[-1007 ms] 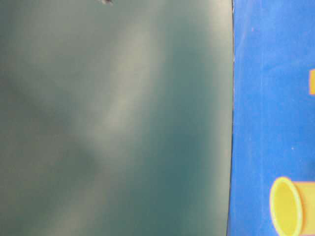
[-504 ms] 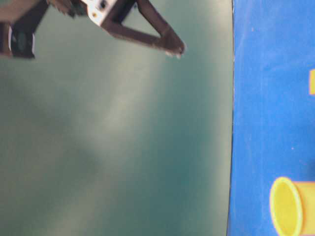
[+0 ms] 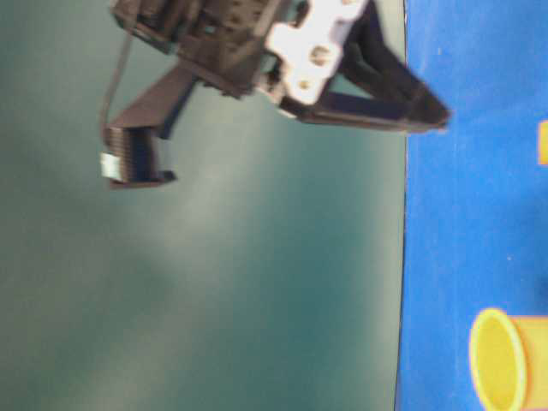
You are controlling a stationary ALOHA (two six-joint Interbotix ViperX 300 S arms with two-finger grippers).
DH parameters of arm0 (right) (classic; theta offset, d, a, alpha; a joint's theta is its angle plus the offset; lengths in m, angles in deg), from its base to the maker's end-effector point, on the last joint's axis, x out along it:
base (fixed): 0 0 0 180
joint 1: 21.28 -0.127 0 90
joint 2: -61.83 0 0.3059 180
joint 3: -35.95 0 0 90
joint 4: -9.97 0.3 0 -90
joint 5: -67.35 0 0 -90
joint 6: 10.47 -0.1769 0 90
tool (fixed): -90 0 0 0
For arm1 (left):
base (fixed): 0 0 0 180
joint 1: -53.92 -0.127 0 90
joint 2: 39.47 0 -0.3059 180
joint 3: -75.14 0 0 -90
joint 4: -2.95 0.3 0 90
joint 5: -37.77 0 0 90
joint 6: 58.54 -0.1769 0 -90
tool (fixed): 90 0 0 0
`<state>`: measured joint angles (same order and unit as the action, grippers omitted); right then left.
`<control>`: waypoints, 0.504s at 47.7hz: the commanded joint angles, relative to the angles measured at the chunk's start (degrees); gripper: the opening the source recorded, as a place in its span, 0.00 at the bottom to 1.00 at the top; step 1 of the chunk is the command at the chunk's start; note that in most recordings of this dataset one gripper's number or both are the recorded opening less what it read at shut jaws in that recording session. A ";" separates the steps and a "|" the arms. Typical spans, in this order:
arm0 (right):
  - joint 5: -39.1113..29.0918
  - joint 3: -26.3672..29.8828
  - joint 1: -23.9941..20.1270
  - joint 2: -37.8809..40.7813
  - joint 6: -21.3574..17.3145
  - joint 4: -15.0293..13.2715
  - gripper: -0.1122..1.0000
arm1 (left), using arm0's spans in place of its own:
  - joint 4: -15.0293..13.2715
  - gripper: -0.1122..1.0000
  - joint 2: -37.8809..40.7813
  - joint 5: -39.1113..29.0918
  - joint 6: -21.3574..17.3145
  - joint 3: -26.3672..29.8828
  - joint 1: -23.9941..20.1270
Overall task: Move the block forward with right arm.
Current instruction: 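Move the right gripper left over the orange cube, opening it, then lower the right gripper around the orange cube and close on it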
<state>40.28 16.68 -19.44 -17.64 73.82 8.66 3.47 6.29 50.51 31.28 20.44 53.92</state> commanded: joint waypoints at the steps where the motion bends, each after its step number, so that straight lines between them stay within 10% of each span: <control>1: 0.79 1.23 -0.53 0.62 0.18 -0.18 0.60 | 0.09 0.11 0.26 0.26 -0.09 1.93 0.09; 24: 4.04 2.72 -1.85 6.33 0.18 0.00 0.60 | 0.18 0.11 0.26 0.18 -0.09 1.93 0.09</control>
<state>43.88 17.82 -20.84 -10.79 73.99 8.57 3.47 6.29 50.51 31.28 20.62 53.92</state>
